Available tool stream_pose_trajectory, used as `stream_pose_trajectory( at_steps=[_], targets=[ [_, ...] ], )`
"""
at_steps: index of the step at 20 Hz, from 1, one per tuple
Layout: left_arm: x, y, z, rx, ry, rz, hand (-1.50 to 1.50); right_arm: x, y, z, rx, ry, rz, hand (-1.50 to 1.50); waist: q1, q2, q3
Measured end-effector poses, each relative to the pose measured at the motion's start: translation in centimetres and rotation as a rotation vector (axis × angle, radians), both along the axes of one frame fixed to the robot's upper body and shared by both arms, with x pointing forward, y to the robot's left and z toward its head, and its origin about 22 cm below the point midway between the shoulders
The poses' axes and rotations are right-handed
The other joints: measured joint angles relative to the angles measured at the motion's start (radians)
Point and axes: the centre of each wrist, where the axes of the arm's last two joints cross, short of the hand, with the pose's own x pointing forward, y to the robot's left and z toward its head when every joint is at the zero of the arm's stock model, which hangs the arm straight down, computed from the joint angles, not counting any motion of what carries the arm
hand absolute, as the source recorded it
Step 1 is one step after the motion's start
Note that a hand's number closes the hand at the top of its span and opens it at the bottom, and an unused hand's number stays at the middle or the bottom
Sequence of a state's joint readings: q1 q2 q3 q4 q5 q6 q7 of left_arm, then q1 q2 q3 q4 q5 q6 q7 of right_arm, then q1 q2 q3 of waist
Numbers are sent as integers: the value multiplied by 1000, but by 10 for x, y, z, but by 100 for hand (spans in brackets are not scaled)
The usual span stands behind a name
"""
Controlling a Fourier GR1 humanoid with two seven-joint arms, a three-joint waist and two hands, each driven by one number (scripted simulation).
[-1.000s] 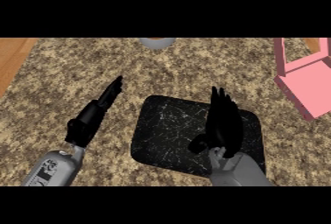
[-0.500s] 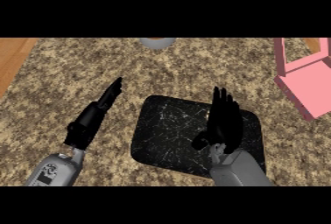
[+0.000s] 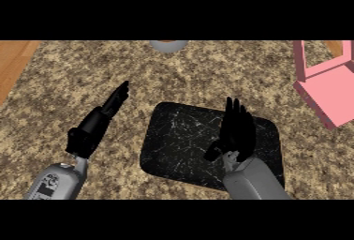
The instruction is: Pick the cupcake from the tray and place it in the cardboard box
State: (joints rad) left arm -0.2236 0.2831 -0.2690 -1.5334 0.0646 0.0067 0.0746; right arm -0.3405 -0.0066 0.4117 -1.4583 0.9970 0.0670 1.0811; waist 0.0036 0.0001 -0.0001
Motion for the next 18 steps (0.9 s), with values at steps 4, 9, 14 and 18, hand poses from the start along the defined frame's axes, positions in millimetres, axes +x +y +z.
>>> stream_pose_trajectory(
  at_steps=[4, 9, 14, 18],
  targets=[
    [-3, 0, -4, -1, 2, 1, 0, -1, -1, -10, 2, 27, -4, -150, -1, 0, 0],
    [0, -2, -4, -1, 0, 3, 0, 5, -3, -21, -8, 54, -16, -150, -1, 0, 0],
    [5, -2, -3, 6, 3, 2, 0, 6, -10, -28, -26, 61, -40, -150, -3, -5, -2],
    [4, -1, -7, -4, -3, -1, 0, 10, -17, -31, -27, 73, -54, 150, -3, -7, -3]
  ],
)
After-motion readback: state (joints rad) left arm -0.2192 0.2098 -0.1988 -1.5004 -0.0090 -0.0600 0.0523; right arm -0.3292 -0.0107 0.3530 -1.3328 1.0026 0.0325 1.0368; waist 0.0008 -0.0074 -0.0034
